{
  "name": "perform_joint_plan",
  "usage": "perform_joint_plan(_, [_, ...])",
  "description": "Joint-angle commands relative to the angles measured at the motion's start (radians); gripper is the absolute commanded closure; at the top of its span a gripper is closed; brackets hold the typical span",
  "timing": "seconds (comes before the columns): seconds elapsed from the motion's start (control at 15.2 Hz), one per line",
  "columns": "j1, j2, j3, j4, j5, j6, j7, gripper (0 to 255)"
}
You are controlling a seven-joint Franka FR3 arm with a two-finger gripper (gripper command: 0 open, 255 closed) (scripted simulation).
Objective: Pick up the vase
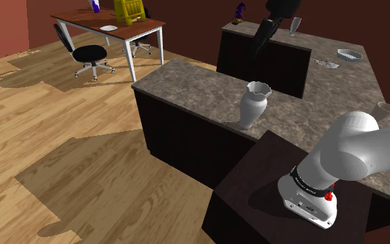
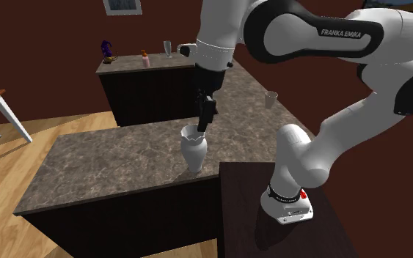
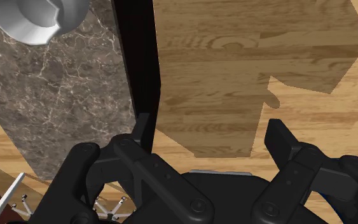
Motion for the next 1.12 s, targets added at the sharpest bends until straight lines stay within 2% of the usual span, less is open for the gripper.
perform_joint_plan(0.0, [0.000,0.000,0.000,0.000,0.000,0.000,0.000,0])
perform_joint_plan(0.53, [-0.044,0.086,-0.185,-0.065,-0.031,0.096,-0.165,0])
perform_joint_plan(1.06, [-0.072,0.251,-0.372,-0.062,-0.034,0.191,-0.343,0])
